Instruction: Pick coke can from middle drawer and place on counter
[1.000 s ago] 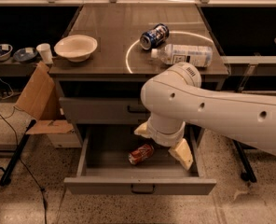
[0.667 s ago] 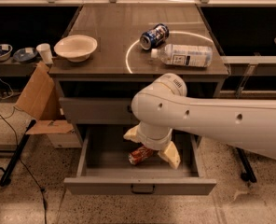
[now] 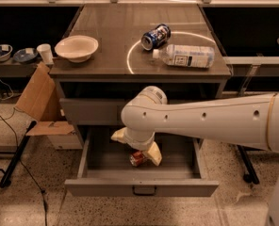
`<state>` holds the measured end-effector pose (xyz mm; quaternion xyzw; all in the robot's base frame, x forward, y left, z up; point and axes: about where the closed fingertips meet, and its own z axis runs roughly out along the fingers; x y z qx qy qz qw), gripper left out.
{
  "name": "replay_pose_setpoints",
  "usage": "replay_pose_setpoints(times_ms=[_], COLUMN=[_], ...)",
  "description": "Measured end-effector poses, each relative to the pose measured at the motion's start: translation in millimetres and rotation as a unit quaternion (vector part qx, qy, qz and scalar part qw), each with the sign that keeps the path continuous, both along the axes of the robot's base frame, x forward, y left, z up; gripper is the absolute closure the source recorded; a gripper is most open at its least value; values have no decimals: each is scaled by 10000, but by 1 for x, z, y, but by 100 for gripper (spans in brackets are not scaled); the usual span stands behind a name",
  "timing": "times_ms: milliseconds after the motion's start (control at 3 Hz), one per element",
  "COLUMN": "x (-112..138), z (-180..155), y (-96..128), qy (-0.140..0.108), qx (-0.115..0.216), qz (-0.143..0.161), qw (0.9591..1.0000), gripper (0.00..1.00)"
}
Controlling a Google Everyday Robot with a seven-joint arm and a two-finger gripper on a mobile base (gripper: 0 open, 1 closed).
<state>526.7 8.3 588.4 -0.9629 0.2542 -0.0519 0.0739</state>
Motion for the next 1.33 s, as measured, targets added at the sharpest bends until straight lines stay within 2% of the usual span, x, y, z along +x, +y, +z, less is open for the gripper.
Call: replay_pose_setpoints(times_ms=[333, 1000, 1333], x=[14, 71, 91], z=[-13, -84, -117], y=[6, 2, 2], qy=[-181, -715, -770], qx=[129, 612, 765], qz=[45, -134, -95], qw=[9997, 9955, 9940], gripper=[0, 0, 0])
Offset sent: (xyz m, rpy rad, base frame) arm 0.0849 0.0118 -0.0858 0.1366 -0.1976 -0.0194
